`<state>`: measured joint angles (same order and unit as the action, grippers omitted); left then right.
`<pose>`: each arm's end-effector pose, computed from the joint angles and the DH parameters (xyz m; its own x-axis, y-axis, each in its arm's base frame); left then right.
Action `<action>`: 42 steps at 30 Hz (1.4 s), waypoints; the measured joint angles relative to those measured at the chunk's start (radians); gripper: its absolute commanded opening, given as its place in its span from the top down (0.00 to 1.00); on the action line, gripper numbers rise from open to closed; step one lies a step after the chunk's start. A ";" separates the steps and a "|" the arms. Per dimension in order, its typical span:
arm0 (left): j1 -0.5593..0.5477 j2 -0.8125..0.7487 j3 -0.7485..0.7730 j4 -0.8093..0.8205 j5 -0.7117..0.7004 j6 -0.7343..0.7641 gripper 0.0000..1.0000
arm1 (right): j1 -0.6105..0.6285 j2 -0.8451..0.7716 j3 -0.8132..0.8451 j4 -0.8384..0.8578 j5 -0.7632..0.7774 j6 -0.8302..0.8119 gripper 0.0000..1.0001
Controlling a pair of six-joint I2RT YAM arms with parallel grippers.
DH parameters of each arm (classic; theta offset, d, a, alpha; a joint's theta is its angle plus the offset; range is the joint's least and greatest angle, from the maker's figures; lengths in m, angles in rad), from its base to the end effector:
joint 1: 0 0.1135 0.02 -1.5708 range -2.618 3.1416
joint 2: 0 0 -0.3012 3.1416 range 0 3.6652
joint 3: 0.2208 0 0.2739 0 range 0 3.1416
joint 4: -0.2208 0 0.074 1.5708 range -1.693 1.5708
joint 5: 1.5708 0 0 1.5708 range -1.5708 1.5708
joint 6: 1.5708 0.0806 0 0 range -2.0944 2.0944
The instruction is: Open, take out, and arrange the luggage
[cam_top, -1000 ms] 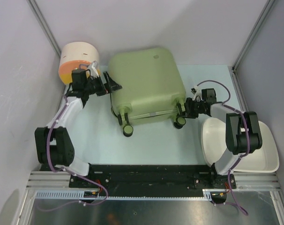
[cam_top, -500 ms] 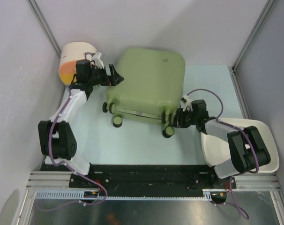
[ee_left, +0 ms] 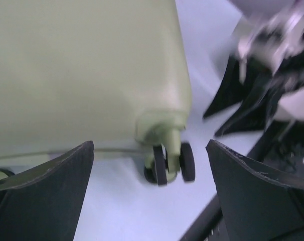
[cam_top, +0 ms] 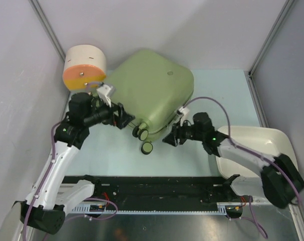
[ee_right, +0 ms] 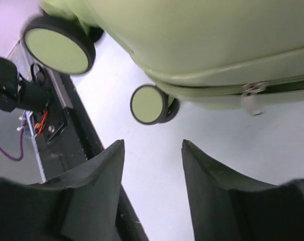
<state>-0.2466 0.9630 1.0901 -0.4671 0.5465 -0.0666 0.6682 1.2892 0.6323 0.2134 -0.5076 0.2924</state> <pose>0.2227 -0.0992 0.4065 -0.3682 0.0341 -0.9291 0.6607 0.7127 -0.2357 0.2230 0.2259 0.2252 -0.5779 -0.1352 -0.8048 -0.7514 0.4730 0.4601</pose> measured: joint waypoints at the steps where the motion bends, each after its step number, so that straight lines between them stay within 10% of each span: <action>1: -0.025 -0.014 -0.020 -0.035 -0.009 0.021 0.02 | -0.021 -0.058 0.000 -0.031 0.004 -0.015 0.33; 17: -0.372 0.145 -0.064 -0.257 -0.249 0.173 0.11 | -0.374 -0.159 0.017 -0.298 0.018 -0.219 0.18; 32: -0.387 0.278 0.016 -0.266 -0.288 0.140 0.76 | -0.068 0.000 0.017 0.009 0.214 -0.293 0.23; 42: -0.385 0.278 0.016 -0.265 -0.277 0.127 0.84 | 0.052 0.105 -0.041 0.238 0.375 -0.394 0.44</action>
<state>-0.6315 1.2411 1.1061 -0.7319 0.2695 0.0601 0.7204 1.3937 0.5915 0.4511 -0.1322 -0.1017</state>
